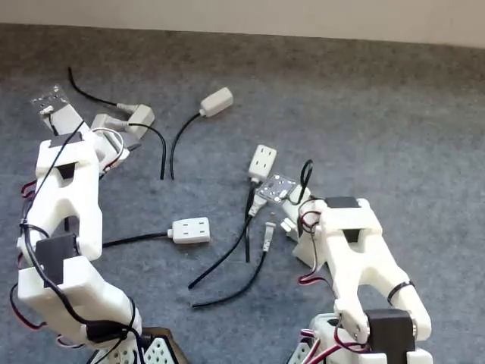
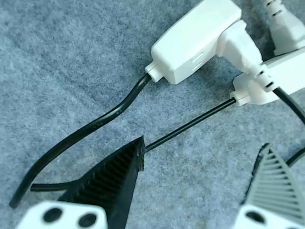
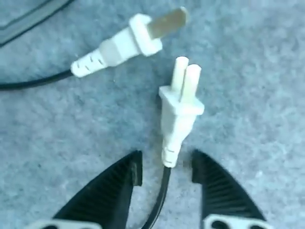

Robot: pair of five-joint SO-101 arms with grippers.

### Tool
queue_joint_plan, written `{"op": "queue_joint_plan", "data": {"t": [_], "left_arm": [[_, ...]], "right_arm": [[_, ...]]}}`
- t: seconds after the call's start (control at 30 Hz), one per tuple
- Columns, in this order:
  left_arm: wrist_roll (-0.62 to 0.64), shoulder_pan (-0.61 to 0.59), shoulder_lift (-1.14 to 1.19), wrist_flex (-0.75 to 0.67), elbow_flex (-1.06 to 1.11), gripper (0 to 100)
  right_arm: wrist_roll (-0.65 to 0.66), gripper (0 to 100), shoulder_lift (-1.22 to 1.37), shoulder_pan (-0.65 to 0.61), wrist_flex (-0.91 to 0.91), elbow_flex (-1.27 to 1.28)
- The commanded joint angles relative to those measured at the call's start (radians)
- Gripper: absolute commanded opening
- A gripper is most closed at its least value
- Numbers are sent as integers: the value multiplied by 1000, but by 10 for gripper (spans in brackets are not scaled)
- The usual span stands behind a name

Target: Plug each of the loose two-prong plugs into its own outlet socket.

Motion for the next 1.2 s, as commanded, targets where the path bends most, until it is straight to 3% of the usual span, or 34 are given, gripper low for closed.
{"op": "queue_joint_plan", "data": {"t": [0.0, 0.33, 0.5, 0.67, 1.17], "left_arm": [[3, 22, -4, -11, -2, 358], [-72, 38, -2, -11, -1, 358], [-72, 38, -2, -11, -1, 358], [-72, 38, -2, -12, 4, 358], [-72, 38, -2, -8, 10, 358]], "right_arm": [[8, 252, -19, 19, -16, -5], [6, 242, -12, 16, -85, -44], [-66, 108, -19, -4, -124, -4], [-160, 34, -10, -73, -130, 28], [-201, 6, -15, -90, -131, 35]]}}
